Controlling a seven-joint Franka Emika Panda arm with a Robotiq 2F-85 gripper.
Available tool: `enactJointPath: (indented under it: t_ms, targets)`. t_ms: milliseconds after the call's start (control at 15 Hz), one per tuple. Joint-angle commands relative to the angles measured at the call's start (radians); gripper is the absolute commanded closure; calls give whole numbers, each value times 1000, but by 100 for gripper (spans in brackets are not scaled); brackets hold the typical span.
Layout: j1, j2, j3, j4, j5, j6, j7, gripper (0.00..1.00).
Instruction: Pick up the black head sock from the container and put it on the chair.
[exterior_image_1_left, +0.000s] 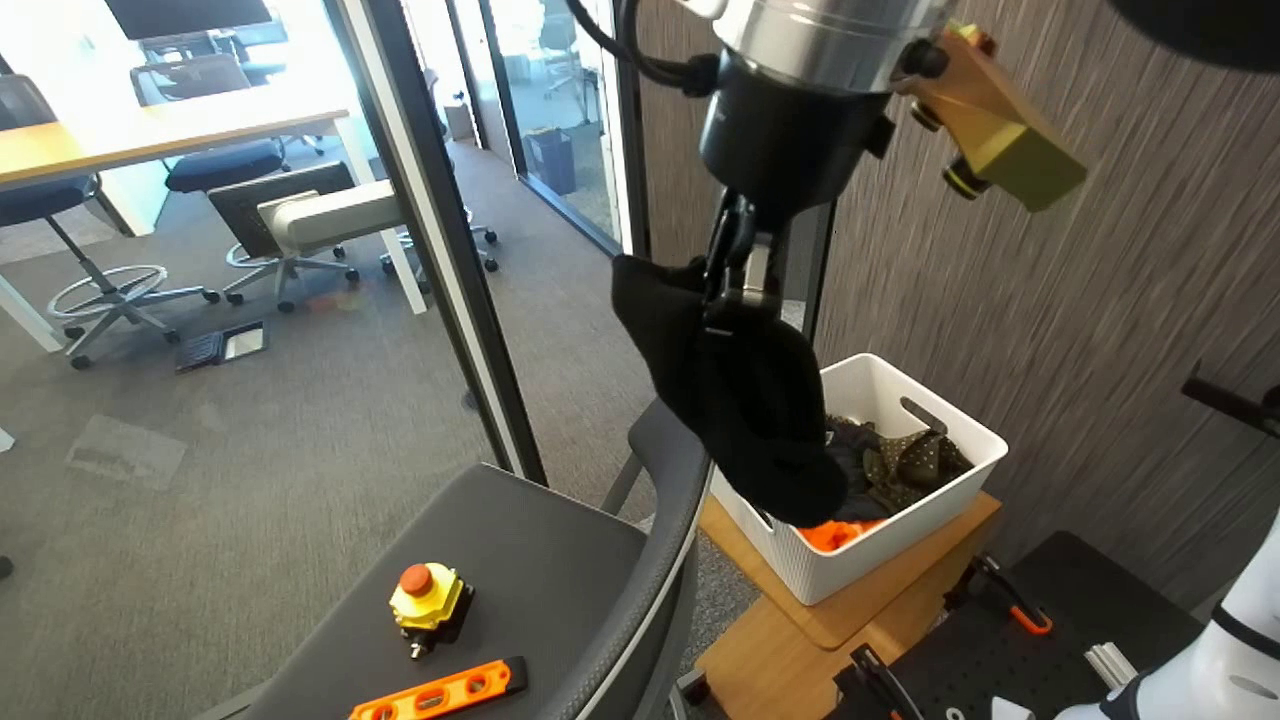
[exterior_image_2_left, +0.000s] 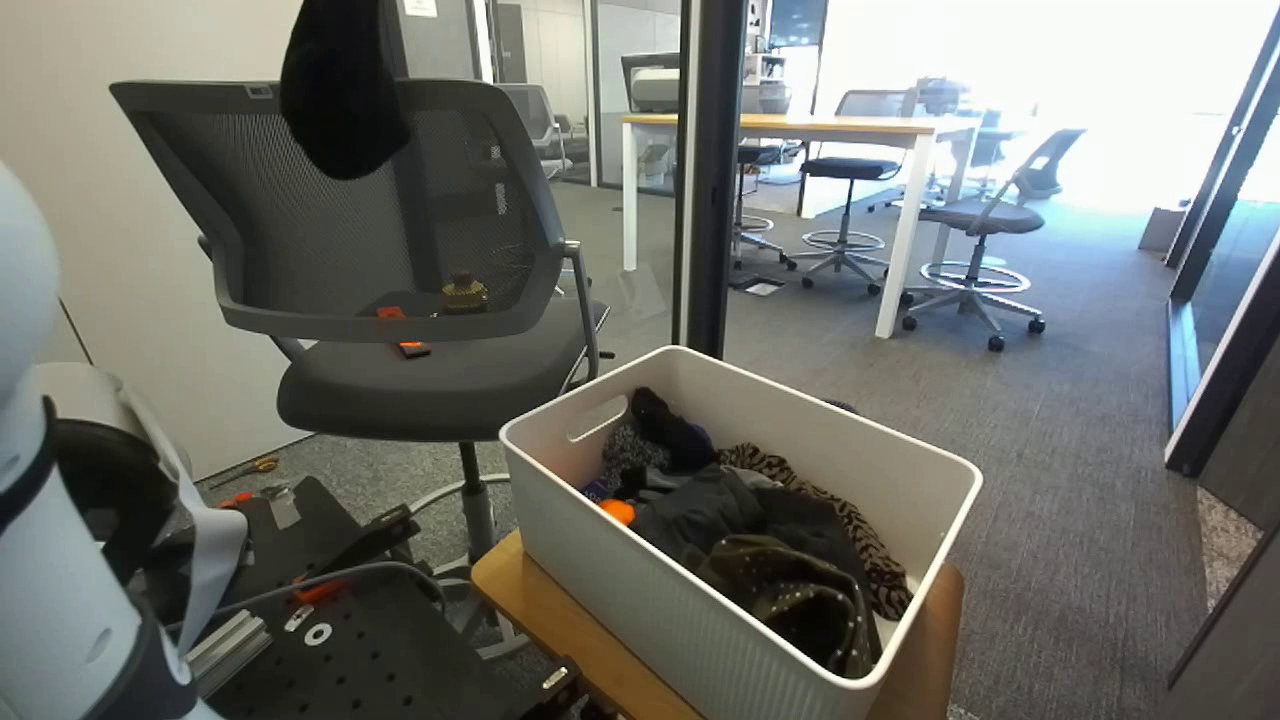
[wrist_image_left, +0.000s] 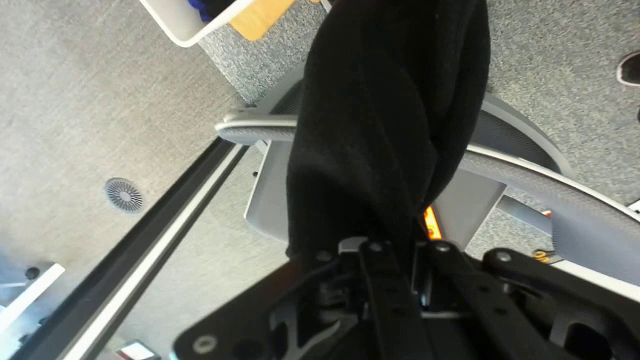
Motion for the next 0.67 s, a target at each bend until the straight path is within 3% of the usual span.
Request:
enactJointPath:
  t_ms: [0, 600]
  targets:
    - [39, 143, 18, 148, 56, -35, -61, 94]
    - [33, 325, 5, 216, 135, -42, -235, 94]
